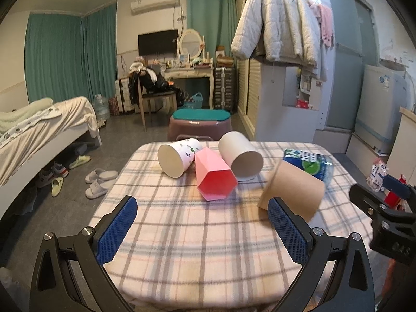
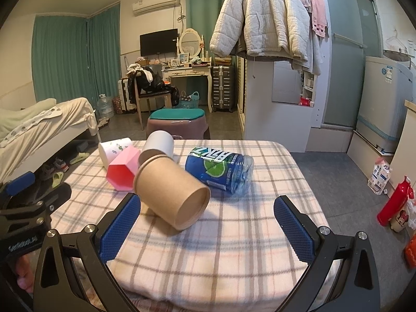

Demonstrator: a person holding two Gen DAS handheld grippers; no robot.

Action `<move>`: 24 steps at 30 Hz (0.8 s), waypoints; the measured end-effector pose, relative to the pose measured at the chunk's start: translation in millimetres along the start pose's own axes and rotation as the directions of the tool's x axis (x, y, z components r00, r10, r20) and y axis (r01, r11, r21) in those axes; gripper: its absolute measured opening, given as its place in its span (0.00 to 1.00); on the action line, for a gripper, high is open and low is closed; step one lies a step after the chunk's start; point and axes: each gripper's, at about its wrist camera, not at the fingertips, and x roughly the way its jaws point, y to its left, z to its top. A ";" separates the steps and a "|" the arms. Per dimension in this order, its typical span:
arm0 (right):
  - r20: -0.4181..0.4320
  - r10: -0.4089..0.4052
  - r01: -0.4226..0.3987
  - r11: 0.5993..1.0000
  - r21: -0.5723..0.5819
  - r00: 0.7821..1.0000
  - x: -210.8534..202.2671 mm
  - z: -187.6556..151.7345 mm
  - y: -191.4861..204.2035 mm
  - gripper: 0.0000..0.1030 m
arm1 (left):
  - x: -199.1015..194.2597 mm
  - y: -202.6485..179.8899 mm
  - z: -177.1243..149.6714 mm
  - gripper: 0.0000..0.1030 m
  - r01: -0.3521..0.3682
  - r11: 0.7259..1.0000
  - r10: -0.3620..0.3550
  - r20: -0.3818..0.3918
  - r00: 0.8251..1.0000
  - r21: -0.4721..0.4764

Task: Flip cup upside down
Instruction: 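Move the right gripper to the pink hexagonal cup and close on it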

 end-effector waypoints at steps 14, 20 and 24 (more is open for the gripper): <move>-0.087 -0.023 0.023 1.000 0.007 0.996 73.1 7.0 -16.1 1.00 | 112.6 -6.1 31.0 0.99 0.002 1.000 -0.005 -0.138 0.990 -0.024; -0.090 -0.026 0.028 0.999 0.022 0.996 91.1 11.7 -21.9 1.00 | 142.1 -8.4 26.6 0.88 0.014 1.000 -0.013 -0.203 0.979 0.003; -0.068 -0.016 0.019 0.999 0.038 0.998 94.7 13.9 -23.6 1.00 | 147.0 -14.3 23.2 0.76 0.053 0.998 -0.047 -0.220 0.974 0.021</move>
